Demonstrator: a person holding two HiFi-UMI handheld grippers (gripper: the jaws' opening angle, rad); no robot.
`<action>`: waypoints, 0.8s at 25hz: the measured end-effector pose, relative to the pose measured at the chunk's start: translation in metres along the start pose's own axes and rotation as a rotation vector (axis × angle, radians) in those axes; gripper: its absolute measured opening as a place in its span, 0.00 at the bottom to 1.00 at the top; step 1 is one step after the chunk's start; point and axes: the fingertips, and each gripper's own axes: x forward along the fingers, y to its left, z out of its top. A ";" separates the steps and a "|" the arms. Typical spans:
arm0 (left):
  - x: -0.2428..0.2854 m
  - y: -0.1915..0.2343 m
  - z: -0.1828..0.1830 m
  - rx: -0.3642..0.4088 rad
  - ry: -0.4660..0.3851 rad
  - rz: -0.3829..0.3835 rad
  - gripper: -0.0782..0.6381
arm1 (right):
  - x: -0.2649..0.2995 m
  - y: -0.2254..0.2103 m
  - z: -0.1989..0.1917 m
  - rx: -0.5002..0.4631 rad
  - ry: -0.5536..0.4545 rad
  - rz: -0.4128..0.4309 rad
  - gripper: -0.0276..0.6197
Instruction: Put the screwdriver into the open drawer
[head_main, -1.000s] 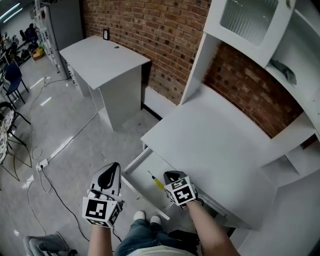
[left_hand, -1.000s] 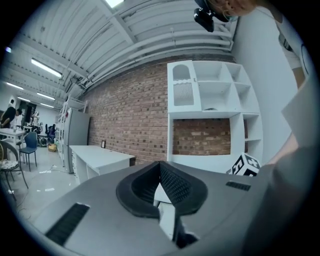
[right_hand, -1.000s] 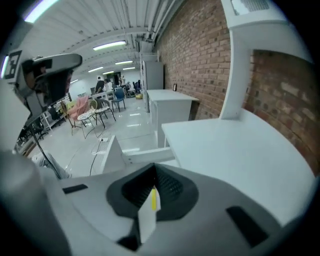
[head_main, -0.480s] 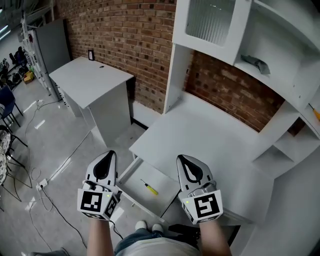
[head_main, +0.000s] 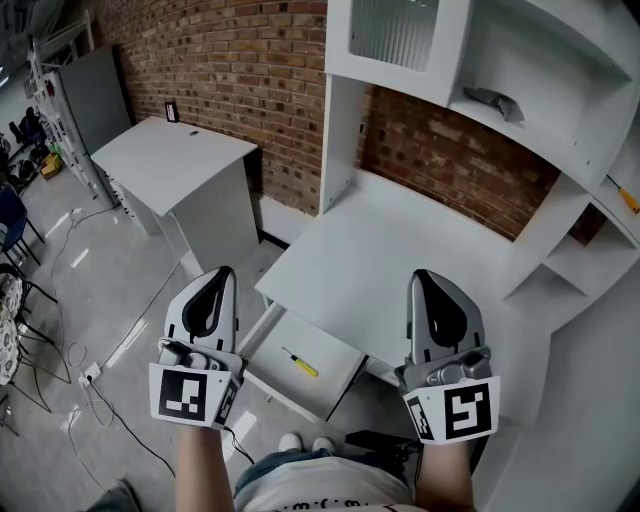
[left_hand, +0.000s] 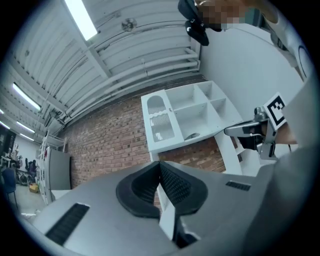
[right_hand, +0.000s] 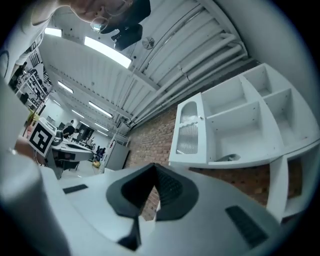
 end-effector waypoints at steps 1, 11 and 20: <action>0.000 -0.002 0.002 0.012 -0.002 -0.005 0.13 | -0.001 -0.002 -0.001 -0.001 0.009 -0.007 0.06; -0.005 0.005 0.013 0.026 -0.034 0.001 0.13 | -0.003 -0.004 -0.004 -0.006 0.046 -0.033 0.06; -0.007 0.014 0.012 0.015 -0.039 0.003 0.13 | -0.005 -0.004 0.001 -0.043 0.062 -0.053 0.06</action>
